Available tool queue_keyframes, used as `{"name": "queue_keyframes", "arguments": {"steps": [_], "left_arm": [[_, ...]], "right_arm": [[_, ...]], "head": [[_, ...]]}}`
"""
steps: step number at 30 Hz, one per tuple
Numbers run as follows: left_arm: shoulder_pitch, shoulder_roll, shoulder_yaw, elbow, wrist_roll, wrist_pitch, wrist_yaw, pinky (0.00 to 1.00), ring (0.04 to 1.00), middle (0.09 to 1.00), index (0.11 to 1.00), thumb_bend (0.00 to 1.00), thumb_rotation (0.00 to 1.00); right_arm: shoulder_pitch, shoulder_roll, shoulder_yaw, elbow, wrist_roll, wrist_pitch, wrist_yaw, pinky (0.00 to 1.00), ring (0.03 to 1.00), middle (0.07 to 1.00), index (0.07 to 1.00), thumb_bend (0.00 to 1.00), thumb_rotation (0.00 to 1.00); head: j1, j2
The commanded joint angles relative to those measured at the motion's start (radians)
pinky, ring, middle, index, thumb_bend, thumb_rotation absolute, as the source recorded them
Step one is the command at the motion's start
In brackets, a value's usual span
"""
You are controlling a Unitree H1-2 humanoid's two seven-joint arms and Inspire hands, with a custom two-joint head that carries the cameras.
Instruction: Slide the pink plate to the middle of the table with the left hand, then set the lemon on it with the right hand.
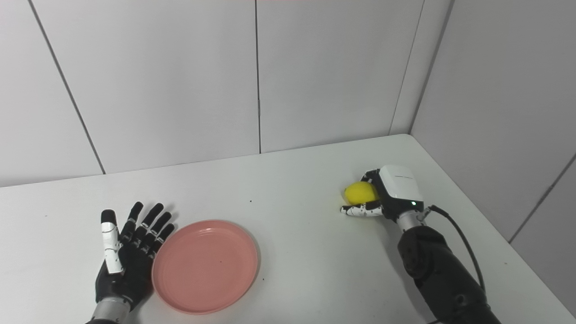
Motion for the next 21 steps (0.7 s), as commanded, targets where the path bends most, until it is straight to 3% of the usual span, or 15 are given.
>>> {"name": "queue_keyframes", "arguments": {"steps": [1, 10, 21], "left_arm": [[0.029, -0.008, -0.001, 0.014, 0.001, 0.061, 0.027, 0.90, 0.876, 0.875, 0.987, 0.78, 0.86], [0.027, -0.009, 0.003, 0.022, -0.001, 0.058, 0.023, 0.90, 0.874, 0.867, 0.986, 0.78, 0.85], [0.027, -0.013, -0.002, 0.021, 0.002, 0.059, 0.022, 0.89, 0.869, 0.862, 0.990, 0.75, 0.86]], "right_arm": [[-0.018, -0.021, 0.012, 0.008, 0.004, -0.020, 0.007, 0.18, 0.229, 0.292, 0.332, 0.62, 0.43], [-0.015, -0.028, 0.026, 0.011, 0.014, -0.012, 0.017, 0.22, 0.274, 0.338, 0.393, 0.63, 0.46], [-0.014, -0.046, 0.034, -0.032, 0.033, -0.026, 0.035, 0.19, 0.237, 0.300, 0.326, 0.63, 0.46]], "head": [[0.001, 0.001], [0.001, 0.001], [0.013, 0.001]]}}
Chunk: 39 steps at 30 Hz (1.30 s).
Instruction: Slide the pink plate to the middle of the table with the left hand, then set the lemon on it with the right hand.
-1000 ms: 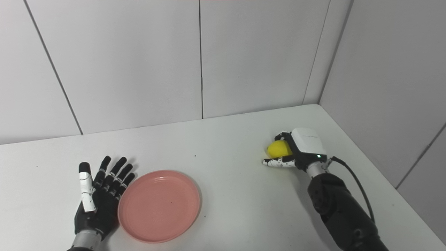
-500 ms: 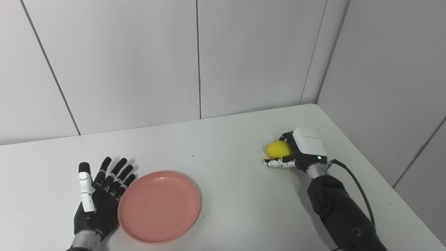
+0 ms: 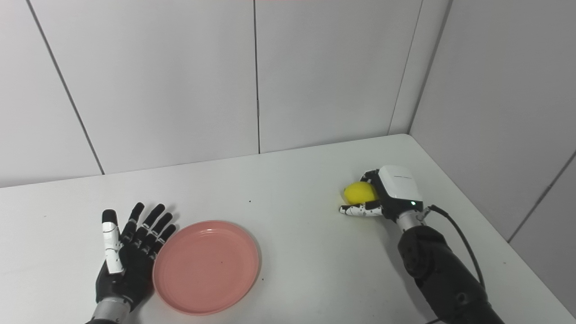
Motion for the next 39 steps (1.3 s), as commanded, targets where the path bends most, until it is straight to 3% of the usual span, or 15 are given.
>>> {"name": "queue_keyframes", "arguments": {"steps": [1, 4, 12, 19, 23, 33, 39], "left_arm": [[0.027, -0.010, -0.006, 0.023, 0.003, 0.054, 0.021, 0.89, 0.867, 0.859, 0.989, 0.76, 0.87], [0.027, -0.013, -0.009, 0.023, 0.005, 0.054, 0.021, 0.89, 0.868, 0.857, 0.993, 0.75, 0.87], [0.030, -0.029, -0.029, 0.012, 0.017, 0.057, 0.031, 0.88, 0.861, 0.848, 0.985, 0.79, 0.86], [0.038, -0.050, -0.053, 0.016, 0.032, 0.035, 0.051, 0.88, 0.858, 0.848, 0.986, 0.78, 0.85], [0.043, -0.066, -0.062, 0.021, 0.039, 0.024, 0.063, 0.89, 0.857, 0.851, 0.984, 0.76, 0.86], [0.047, -0.091, -0.098, 0.040, 0.069, -0.008, 0.093, 0.84, 0.834, 0.833, 0.973, 0.77, 0.87], [0.047, -0.096, -0.116, 0.043, 0.065, -0.015, 0.109, 0.84, 0.839, 0.841, 0.976, 0.76, 0.87]], "right_arm": [[-0.011, -0.027, 0.007, -0.036, 0.005, -0.027, 0.025, 0.19, 0.243, 0.307, 0.334, 0.62, 0.46], [-0.011, -0.031, -0.001, -0.083, 0.010, -0.025, 0.034, 0.17, 0.225, 0.292, 0.329, 0.62, 0.43], [-0.036, -0.058, -0.010, -0.136, 0.023, -0.125, 0.028, 0.15, 0.199, 0.263, 0.321, 0.61, 0.43], [-0.056, -0.062, -0.021, -0.199, 0.030, -0.125, 0.080, 0.16, 0.208, 0.281, 0.354, 0.60, 0.42], [-0.068, -0.065, -0.020, -0.198, 0.028, -0.165, 0.070, 0.15, 0.196, 0.269, 0.343, 0.60, 0.39], [-0.073, -0.063, -0.029, -0.253, 0.057, -0.220, 0.103, 0.13, 0.176, 0.244, 0.318, 0.60, 0.42], [-0.081, -0.061, -0.034, -0.268, 0.054, -0.251, 0.113, 0.14, 0.184, 0.257, 0.357, 0.60, 0.42]], "head": [[0.003, 0.001], [0.025, 0.004], [0.084, 0.006], [0.151, 0.005], [0.195, 0.002], [0.281, -0.001], [0.313, 0.000]]}}
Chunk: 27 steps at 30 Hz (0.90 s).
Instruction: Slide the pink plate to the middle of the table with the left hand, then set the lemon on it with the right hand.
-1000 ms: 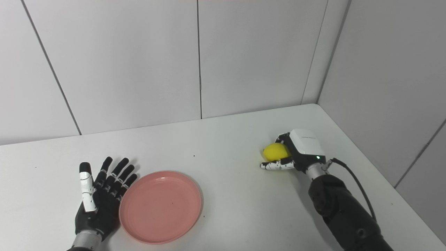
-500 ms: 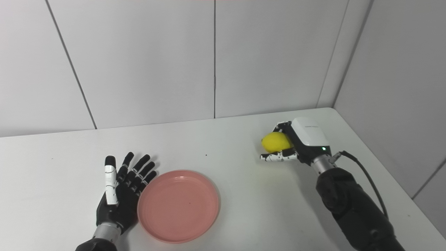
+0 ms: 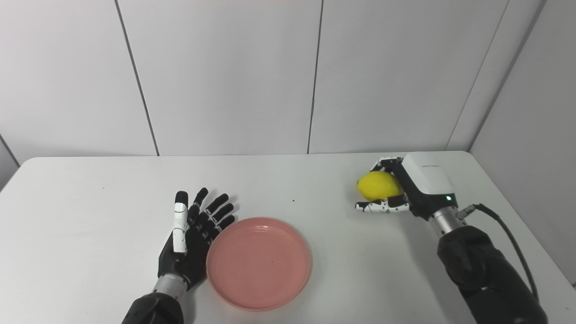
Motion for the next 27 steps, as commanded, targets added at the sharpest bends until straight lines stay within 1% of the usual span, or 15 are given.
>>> {"name": "queue_keyframes", "arguments": {"steps": [1, 3, 8, 11, 16, 21, 27], "left_arm": [[0.039, -0.072, -0.009, 0.032, 0.017, 0.021, 0.030, 0.84, 0.838, 0.841, 0.975, 0.76, 0.87], [0.039, -0.071, -0.014, 0.036, 0.019, 0.013, 0.030, 0.86, 0.842, 0.842, 0.980, 0.75, 0.89], [0.041, -0.071, -0.024, 0.041, 0.029, 0.000, 0.035, 0.84, 0.831, 0.837, 0.974, 0.73, 0.89], [0.042, -0.070, -0.026, 0.042, 0.029, -0.002, 0.033, 0.85, 0.830, 0.840, 0.976, 0.73, 0.90], [0.041, -0.074, -0.025, 0.047, 0.030, -0.008, 0.040, 0.83, 0.822, 0.834, 0.971, 0.73, 0.89], [0.038, -0.071, -0.024, 0.051, 0.026, -0.005, 0.042, 0.83, 0.823, 0.830, 0.976, 0.74, 0.89], [0.040, -0.069, -0.026, 0.051, 0.024, -0.012, 0.041, 0.83, 0.823, 0.830, 0.972, 0.74, 0.88]], "right_arm": [[-0.055, -0.030, -0.021, -0.034, 0.003, -0.049, -0.013, 0.14, 0.185, 0.258, 0.360, 0.60, 0.43], [-0.059, -0.028, -0.018, -0.046, -0.003, -0.051, -0.007, 0.14, 0.184, 0.258, 0.352, 0.59, 0.42], [-0.063, -0.012, -0.016, -0.094, -0.009, -0.041, 0.015, 0.14, 0.184, 0.263, 0.374, 0.59, 0.40], [-0.069, -0.004, -0.013, -0.114, -0.006, -0.055, 0.022, 0.14, 0.185, 0.267, 0.382, 0.59, 0.38], [-0.081, 0.017, -0.008, -0.161, -0.015, -0.023, 0.068, 0.15, 0.194, 0.276, 0.393, 0.59, 0.42], [-0.100, 0.040, 0.004, -0.190, -0.014, -0.027, 0.114, 0.16, 0.206, 0.287, 0.381, 0.59, 0.44], [-0.114, 0.072, 0.021, -0.228, -0.023, -0.034, 0.155, 0.16, 0.216, 0.296, 0.385, 0.60, 0.40]], "head": [[0.010, 0.002], [0.016, 0.001], [0.026, 0.001], [0.035, 0.001], [0.041, -0.002], [0.038, -0.003], [0.048, -0.007]]}}
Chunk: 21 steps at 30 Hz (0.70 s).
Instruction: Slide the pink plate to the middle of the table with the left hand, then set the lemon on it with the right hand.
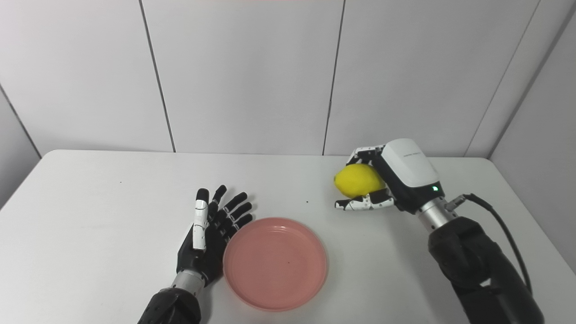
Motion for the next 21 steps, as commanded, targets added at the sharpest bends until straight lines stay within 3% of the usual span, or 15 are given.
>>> {"name": "queue_keyframes", "arguments": {"steps": [1, 8, 14, 21], "left_arm": [[0.041, -0.069, 0.002, 0.033, 0.006, 0.028, 0.029, 0.83, 0.822, 0.828, 0.970, 0.74, 0.88], [0.040, -0.065, 0.003, 0.039, 0.002, 0.028, 0.024, 0.85, 0.834, 0.835, 0.982, 0.74, 0.89], [0.037, -0.063, 0.005, 0.041, -0.002, 0.028, 0.021, 0.86, 0.835, 0.835, 0.981, 0.75, 0.89], [0.037, -0.065, 0.006, 0.033, -0.003, 0.036, 0.027, 0.88, 0.835, 0.833, 0.977, 0.76, 0.88]], "right_arm": [[-0.052, -0.001, -0.006, -0.045, 0.001, -0.020, -0.003, 0.17, 0.216, 0.296, 0.387, 0.60, 0.40], [-0.059, 0.044, 0.020, -0.072, 0.001, -0.035, 0.016, 0.17, 0.229, 0.313, 0.422, 0.60, 0.41], [-0.056, 0.078, 0.039, -0.091, -0.008, -0.018, 0.042, 0.16, 0.213, 0.290, 0.374, 0.61, 0.45], [-0.034, 0.103, 0.062, -0.111, -0.010, -0.027, 0.074, 0.17, 0.222, 0.301, 0.395, 0.62, 0.47]], "head": [[0.001, 0.001], [-0.003, -0.001], [-0.004, -0.003], [-0.006, 0.000]]}}
